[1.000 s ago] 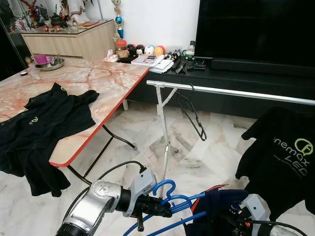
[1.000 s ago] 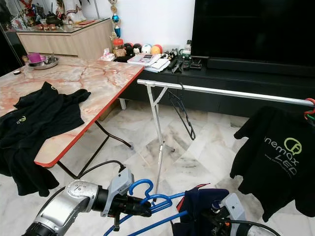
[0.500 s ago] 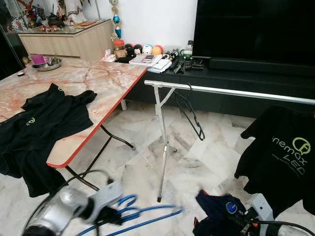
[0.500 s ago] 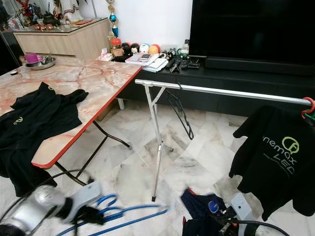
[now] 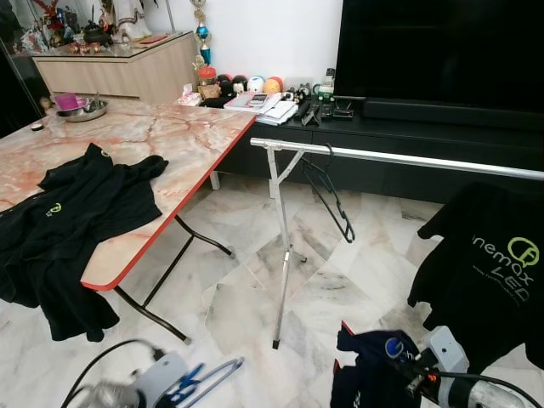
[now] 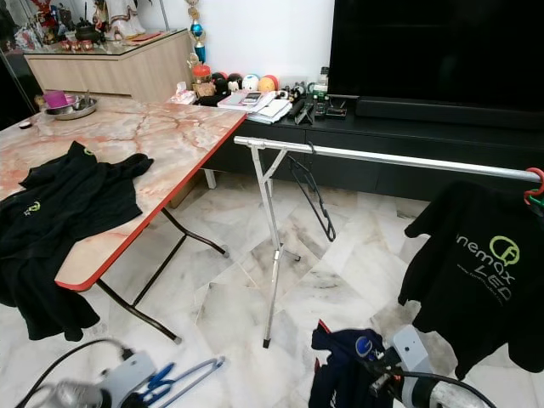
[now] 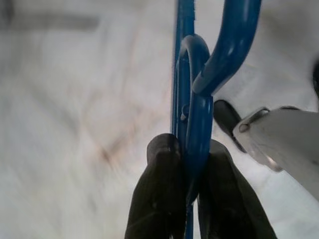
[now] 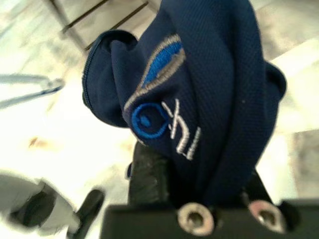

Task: Hang hanger

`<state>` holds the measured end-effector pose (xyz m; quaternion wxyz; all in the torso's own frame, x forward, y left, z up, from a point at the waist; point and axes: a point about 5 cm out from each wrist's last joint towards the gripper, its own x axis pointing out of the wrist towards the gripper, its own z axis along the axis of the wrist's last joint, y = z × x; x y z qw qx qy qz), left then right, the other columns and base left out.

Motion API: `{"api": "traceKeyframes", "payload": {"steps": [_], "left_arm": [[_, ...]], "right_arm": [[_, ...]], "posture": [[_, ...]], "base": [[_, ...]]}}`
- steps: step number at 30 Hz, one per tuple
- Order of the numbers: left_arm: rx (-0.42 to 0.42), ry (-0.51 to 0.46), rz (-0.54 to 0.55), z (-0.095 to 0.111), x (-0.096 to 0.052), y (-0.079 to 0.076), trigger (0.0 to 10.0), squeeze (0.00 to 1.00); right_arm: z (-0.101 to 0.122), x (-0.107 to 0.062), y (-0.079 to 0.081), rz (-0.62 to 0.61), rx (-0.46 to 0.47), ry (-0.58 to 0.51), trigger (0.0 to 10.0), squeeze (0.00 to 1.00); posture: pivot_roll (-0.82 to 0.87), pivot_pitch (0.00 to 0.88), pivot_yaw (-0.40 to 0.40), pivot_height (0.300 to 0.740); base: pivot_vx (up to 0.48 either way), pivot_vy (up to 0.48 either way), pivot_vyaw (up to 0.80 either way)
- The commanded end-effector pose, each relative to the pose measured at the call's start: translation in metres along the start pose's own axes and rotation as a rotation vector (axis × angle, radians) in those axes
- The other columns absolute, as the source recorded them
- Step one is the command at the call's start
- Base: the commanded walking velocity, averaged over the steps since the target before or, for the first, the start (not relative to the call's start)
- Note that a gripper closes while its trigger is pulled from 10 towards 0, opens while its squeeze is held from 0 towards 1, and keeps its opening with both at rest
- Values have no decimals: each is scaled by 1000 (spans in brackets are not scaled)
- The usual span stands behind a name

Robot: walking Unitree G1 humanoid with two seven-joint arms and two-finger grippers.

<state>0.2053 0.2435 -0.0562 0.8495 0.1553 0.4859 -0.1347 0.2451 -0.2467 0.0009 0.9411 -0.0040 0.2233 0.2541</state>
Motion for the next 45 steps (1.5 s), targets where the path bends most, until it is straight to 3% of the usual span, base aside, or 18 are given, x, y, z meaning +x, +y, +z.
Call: {"api": "traceKeyframes", "payload": {"steps": [1, 5, 10, 12, 15, 20, 21, 22, 23, 24, 28, 33, 35, 41, 45], "left_arm": [[-168, 29, 46, -20, 1, -8, 10000, 0], [-259, 61, 87, -34, 3, -18, 10000, 0], [-348, 53, 160, -34, 6, -24, 10000, 0], [-348, 53, 160, -34, 6, -24, 10000, 0], [-331, 42, 163, -33, 4, -18, 10000, 0], [-333, 76, 192, -47, -1, -8, 10000, 0], [-335, 83, 196, -51, -3, -7, 10000, 0], [-337, 86, 199, -54, -4, -6, 10000, 0], [-341, 89, 199, -57, -5, -5, 10000, 0], [-338, 95, 200, -60, -6, -5, 10000, 0], [-340, 136, 220, -77, -11, -6, 10000, 0], [-413, 157, 229, -95, -15, -14, 10000, 0], [-415, 178, 192, -101, -12, -33, 10000, 0], [-349, 189, 154, -96, -6, -52, 10000, 0], [-371, 158, 153, -82, 1, -62, 10000, 0]], "right_arm": [[15, 5, -6, -93, 23, -105, 0, 0], [23, 10, -9, -230, 63, -177, 0, 0], [34, 24, 6, -365, 59, -276, 0, 0], [34, 24, 6, -365, 59, -276, 0, 0], [47, 26, 4, -509, 135, -366, 0, 0], [55, 25, 9, -581, 124, -420, 0, 0], [56, 25, 11, -595, 112, -424, 2275, 0], [57, 24, 12, -603, 102, -426, 2275, 0], [59, 24, 14, -606, 86, -428, 6510, 0], [61, 24, 16, -604, 77, -433, 10000, 0], [64, 25, 19, -603, 70, -444, 10000, 0], [64, 24, 21, -601, 47, -427, 10000, 0], [68, 20, 22, -611, 38, -434, 10000, 0], [77, 18, 24, -603, 3, -458, 10000, 0], [77, 20, 25, -605, 20, -441, 10000, 0]], "posture": [[57, 0, 55, 740], [47, 0, 58, 740], [57, 0, 58, 740], [57, 0, 58, 740], [36, 0, 75, 740], [41, 0, 94, 740], [42, 0, 94, 740], [42, 0, 93, 740], [43, 0, 89, 740], [43, 0, 86, 740], [53, 0, 61, 740], [48, 0, 50, 740], [19, 0, 59, 740], [25, 0, 65, 740], [67, 0, 46, 740]], "base": [[0, 0, 0], [0, 0, 0], [0, 0, 0], [0, 0, 0], [0, 0, 0], [0, 0, 0], [0, 0, 0], [0, 0, 0], [0, 0, 0], [0, 0, 0], [0, 0, 0], [0, 0, 0], [0, 0, 0], [0, 247, 0], [0, 387, 0]]}}
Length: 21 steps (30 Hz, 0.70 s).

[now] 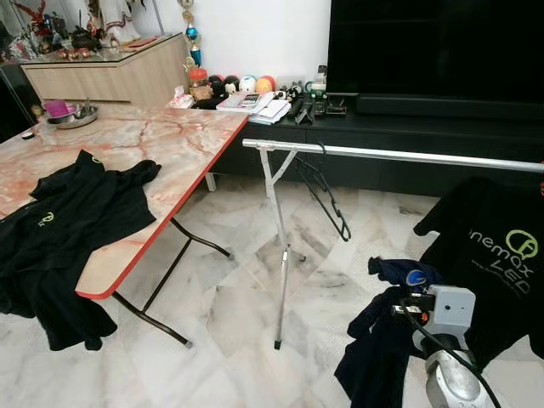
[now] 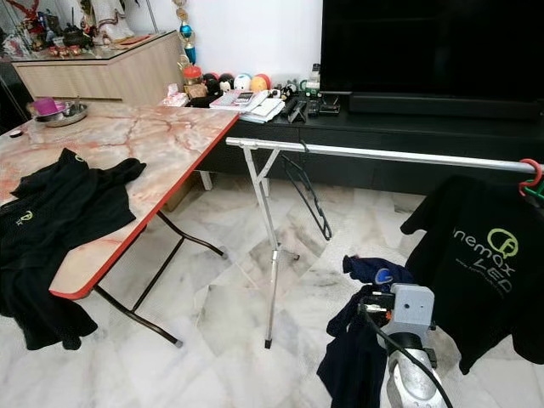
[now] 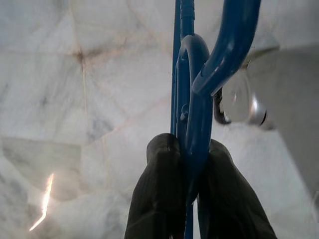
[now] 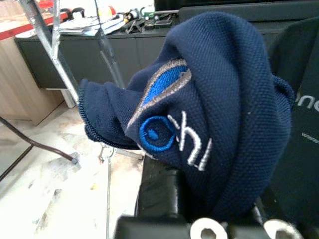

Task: Hang hanger

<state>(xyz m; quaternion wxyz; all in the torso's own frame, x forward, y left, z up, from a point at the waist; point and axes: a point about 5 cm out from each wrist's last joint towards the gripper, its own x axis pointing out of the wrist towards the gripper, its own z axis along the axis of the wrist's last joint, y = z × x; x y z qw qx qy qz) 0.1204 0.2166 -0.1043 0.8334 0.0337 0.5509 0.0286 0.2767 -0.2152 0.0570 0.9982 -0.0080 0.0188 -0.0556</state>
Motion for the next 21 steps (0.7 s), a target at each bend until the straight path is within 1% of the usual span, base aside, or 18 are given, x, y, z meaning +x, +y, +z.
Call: {"api": "traceKeyframes", "payload": {"steps": [1, 2, 3, 4, 5, 6, 7, 9, 10, 12, 13, 14, 15, 18, 21], "left_arm": [[10, 7, 20, -2, 0, 0, 10000, 0], [7, 5, 16, -1, 0, -4, 10000, 0], [7, 5, 16, -1, 0, -4, 10000, 0], [28, 11, 11, -1, 1, -7, 10000, 0], [33, 23, 16, -3, 1, -6, 10000, 0], [32, 26, 18, -4, 0, -6, 10000, 0], [30, 30, 21, -6, 0, -3, 10000, 0], [27, 42, 31, -11, -2, 10, 10000, 0], [27, 42, 31, -11, -2, 10, 10000, 0], [22, 51, 49, -14, -5, 27, 10000, 0], [22, 51, 49, -14, -5, 27, 10000, 0], [13, 51, 62, -14, -7, 38, 10000, 0], [8, 48, 67, -14, -8, 43, 10000, 0], [15, 45, 68, -12, -8, 45, 10000, 0], [24, 38, 48, -9, -6, 34, 10000, 0]], "right_arm": [[8, 3, 10, 29, 6, -23, 10000, 0], [9, 5, 14, 38, 2, -17, 10000, 0], [9, 5, 14, 38, 2, -17, 10000, 0], [11, 7, 18, 57, 4, -21, 10000, 0], [14, 7, 22, 82, -16, -30, 10000, 0], [15, 7, 23, 88, -22, -33, 10000, 0], [15, 7, 24, 92, -25, -36, 10000, 0], [17, 6, 24, 92, -21, -40, 10000, 0], [17, 6, 24, 92, -21, -40, 10000, 0], [16, 5, 23, 91, -18, -38, 10000, 0], [16, 5, 23, 91, -18, -38, 10000, 0], [14, 4, 25, 96, -19, -27, 10000, 0], [14, 4, 27, 104, -22, -25, 10000, 0], [15, 4, 30, 112, -27, -28, 10000, 0], [18, 6, 34, 126, -34, -35, 10000, 0]], "posture": [[69, 0, 44, 740], [72, 0, 36, 740], [72, 0, 36, 740], [72, 0, 31, 740], [66, 0, 28, 740], [66, 0, 28, 740], [64, 0, 27, 740], [66, 0, 24, 740], [66, 0, 24, 740], [82, 0, 19, 740], [82, 0, 19, 740], [87, 0, 16, 740], [92, 0, 13, 740], [93, 0, 12, 740], [91, 0, 13, 740]], "base": [[0, 401, 0], [0, 420, 0], [0, 420, 0], [0, 476, 0], [0, 476, 0], [0, 476, 0], [0, 476, 0], [0, 476, 0], [0, 476, 0], [0, 476, 0], [0, 476, 0], [0, 476, 0], [0, 476, 0], [0, 476, 0], [0, 476, 0]]}}
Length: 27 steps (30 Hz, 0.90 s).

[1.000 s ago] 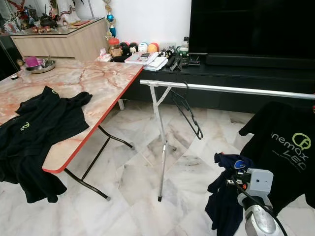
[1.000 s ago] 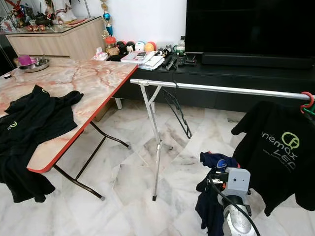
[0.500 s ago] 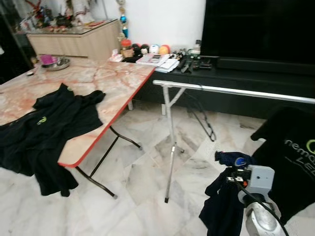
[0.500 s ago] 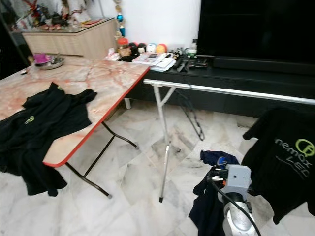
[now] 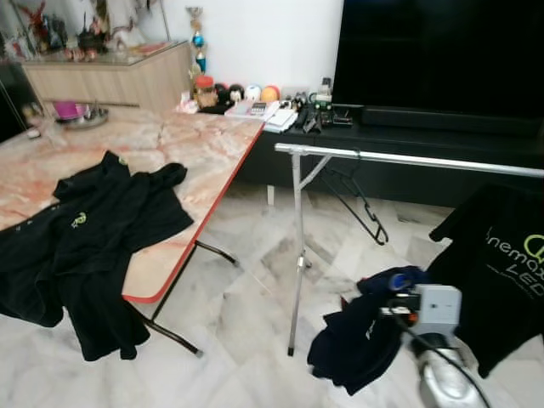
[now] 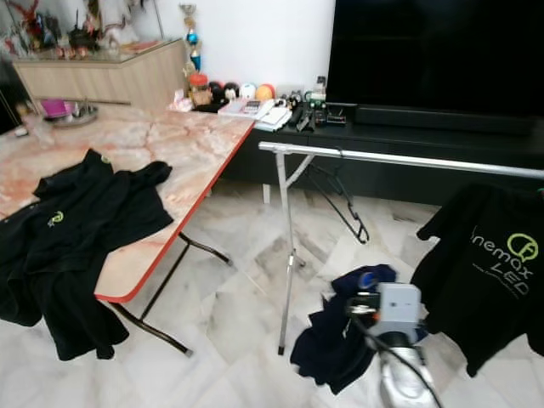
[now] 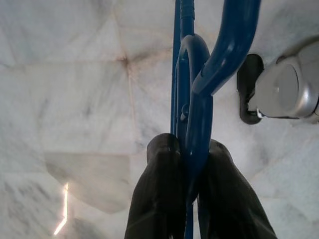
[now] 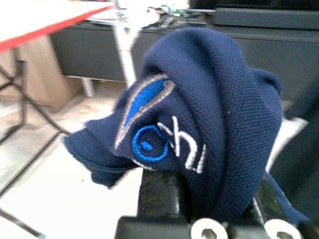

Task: Hang hanger

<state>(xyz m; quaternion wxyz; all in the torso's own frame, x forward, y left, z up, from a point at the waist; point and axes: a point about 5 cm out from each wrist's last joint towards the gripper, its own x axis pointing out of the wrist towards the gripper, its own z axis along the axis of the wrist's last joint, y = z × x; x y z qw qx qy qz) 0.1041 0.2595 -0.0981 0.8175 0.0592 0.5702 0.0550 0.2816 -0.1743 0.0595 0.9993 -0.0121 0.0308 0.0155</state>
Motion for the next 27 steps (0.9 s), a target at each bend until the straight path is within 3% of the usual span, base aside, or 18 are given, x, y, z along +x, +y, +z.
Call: {"api": "traceKeyframes", "payload": {"steps": [1, 3, 8, 18, 23, 27], "left_arm": [[12, -17, -34, 7, 3, -18, 10000, 0], [24, -28, -59, 12, 4, -34, 10000, 0], [49, -47, -85, 19, 5, -46, 10000, 0], [46, -46, -59, 21, 4, -26, 10000, 0], [41, -38, -56, 18, 4, -25, 10000, 0], [44, -34, -59, 16, 4, -26, 10000, 0]], "right_arm": [[16, 4, -8, -15, -26, -58, 10000, 0], [18, 5, -7, -11, -26, -64, 10000, 0], [16, 0, -2, 2, -28, -65, 10000, 0], [19, -2, 13, 84, -36, -87, 10000, 0], [19, -6, 20, 119, -10, -95, 10000, 0], [18, -7, 22, 122, 4, -93, 10000, 0]], "posture": [[90, 0, 13, 740], [87, 0, 16, 740], [89, 3, 21, 740], [114, 9, 17, 740], [114, 11, 18, 740], [113, 14, 18, 740]], "base": [[0, 476, 0], [0, 476, 0], [0, 476, 0], [0, 475, 0], [0, 475, 800], [0, 475, 108]]}}
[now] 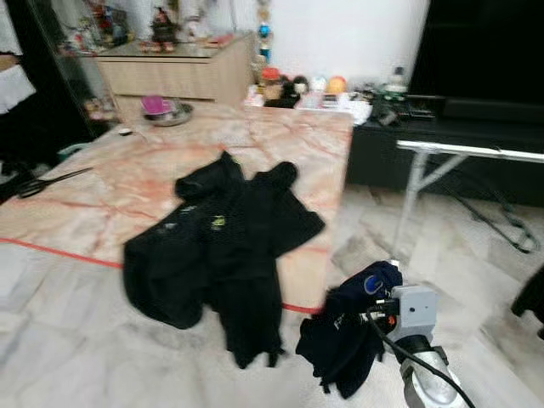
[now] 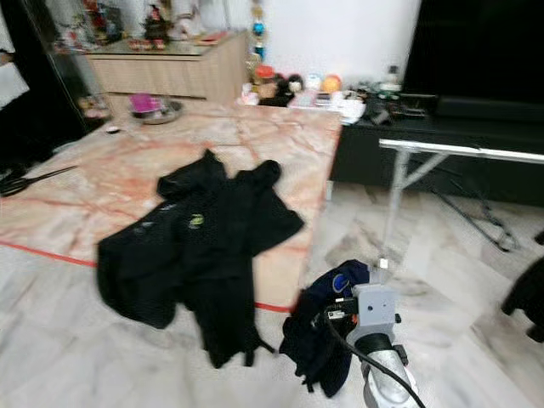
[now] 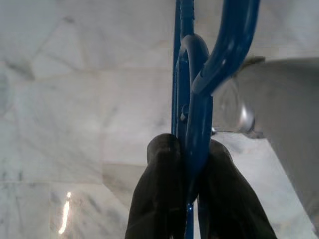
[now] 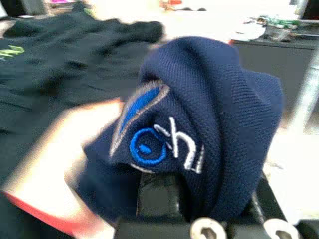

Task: Hang hanger

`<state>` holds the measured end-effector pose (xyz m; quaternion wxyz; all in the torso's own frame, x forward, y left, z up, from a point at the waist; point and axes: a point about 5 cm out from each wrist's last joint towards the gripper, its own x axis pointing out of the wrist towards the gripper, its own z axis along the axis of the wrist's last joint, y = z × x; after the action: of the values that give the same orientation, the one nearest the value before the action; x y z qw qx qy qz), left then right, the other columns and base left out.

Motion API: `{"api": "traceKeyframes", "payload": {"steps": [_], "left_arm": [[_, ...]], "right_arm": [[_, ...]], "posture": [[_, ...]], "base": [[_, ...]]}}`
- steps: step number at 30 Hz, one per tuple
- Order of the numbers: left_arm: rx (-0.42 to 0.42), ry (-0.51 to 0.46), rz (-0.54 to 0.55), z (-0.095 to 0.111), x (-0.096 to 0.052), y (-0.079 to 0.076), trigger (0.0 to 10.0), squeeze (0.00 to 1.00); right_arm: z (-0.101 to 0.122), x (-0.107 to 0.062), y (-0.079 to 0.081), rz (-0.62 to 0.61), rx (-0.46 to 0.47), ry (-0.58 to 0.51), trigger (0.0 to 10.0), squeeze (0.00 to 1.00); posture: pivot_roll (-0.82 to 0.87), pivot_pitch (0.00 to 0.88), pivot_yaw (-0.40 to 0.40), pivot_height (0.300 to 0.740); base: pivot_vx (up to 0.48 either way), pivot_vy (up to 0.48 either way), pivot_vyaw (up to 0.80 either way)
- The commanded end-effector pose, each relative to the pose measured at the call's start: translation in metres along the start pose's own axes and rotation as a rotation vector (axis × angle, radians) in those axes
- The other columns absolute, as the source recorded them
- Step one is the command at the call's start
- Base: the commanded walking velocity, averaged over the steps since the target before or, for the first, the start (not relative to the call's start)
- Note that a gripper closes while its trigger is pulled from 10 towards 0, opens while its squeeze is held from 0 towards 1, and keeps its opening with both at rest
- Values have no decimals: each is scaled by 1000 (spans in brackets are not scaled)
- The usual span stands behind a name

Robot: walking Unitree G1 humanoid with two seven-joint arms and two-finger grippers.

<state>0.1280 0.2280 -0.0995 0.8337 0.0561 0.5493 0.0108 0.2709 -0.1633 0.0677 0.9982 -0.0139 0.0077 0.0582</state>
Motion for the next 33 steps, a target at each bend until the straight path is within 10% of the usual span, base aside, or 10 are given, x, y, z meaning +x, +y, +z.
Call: {"api": "traceKeyframes", "payload": {"steps": [1, 16, 33], "left_arm": [[4, 24, 12, -8, -2, 5, 10000, 0], [8, 13, -10, -4, 1, -8, 10000, 0], [5, -71, -66, 39, 6, -50, 10000, 0]], "right_arm": [[10, 4, 11, 39, 14, -49, 10000, 0], [23, 12, 14, 55, -20, -101, 10000, 0], [100, 26, 12, -6, -52, -454, 10000, 0]], "posture": [[113, 13, 17, 740], [111, 17, 10, 740], [108, 18, 10, 740]], "base": [[0, 476, 0], [0, 473, 0], [0, 160, 0]]}}
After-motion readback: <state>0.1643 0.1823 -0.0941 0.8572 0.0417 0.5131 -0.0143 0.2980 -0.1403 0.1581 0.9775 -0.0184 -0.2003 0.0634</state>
